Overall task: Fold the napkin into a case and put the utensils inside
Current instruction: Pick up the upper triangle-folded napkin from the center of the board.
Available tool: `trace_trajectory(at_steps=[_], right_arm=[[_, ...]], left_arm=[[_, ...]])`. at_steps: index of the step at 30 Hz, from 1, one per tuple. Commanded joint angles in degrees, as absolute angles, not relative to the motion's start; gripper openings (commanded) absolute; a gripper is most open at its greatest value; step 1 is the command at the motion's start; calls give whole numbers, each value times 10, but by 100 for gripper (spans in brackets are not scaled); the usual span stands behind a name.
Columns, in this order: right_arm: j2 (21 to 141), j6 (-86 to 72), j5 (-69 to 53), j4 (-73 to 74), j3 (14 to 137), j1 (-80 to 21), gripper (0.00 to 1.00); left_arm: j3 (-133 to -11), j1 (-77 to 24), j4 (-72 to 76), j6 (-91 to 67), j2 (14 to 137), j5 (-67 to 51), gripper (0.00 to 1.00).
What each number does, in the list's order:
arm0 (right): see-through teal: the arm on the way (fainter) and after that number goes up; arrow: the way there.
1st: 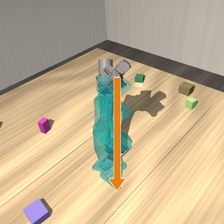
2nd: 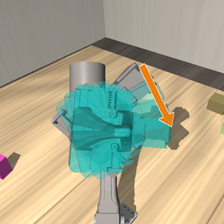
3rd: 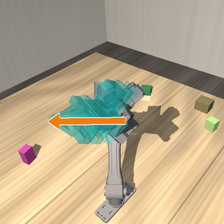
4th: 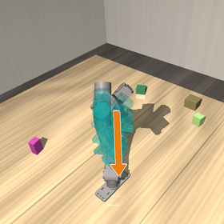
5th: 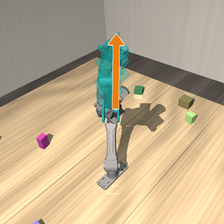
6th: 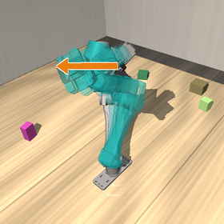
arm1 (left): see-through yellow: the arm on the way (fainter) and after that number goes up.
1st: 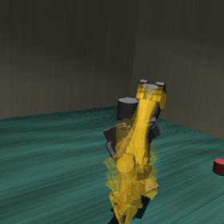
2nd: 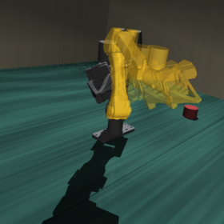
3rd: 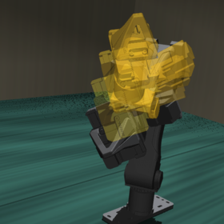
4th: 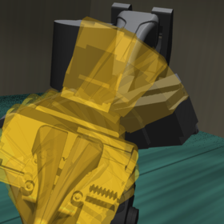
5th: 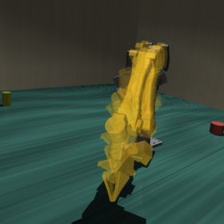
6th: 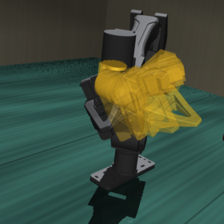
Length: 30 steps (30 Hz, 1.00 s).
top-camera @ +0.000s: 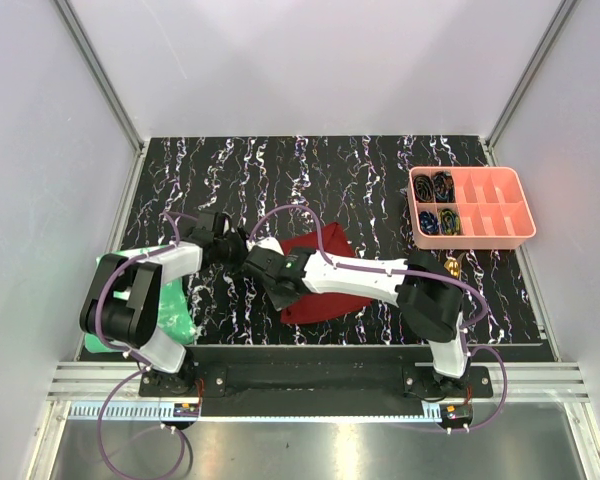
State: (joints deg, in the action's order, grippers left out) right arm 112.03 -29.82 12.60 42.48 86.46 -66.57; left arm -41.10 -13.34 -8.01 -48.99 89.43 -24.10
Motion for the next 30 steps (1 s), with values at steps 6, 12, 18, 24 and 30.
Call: trace_trajectory(at_steps=[6,12,18,24,30], right_arm=[[1085,-299,109,401,856,-660,0],[1081,-299,107,399,858,-658,0],[1077,-298,105,399,856,-657,0],[1085,-282,38,389,875,-661,0],[1136,-264,-56,383,992,-685,0]], left_arm=[[-430,-134,-34,-515,927,-257,55],[-439,-141,-24,-525,944,-258,49],[-443,-138,-25,-525,937,-253,18],[-483,-115,-108,-476,868,-221,0],[-528,-42,-216,-418,763,-221,0]])
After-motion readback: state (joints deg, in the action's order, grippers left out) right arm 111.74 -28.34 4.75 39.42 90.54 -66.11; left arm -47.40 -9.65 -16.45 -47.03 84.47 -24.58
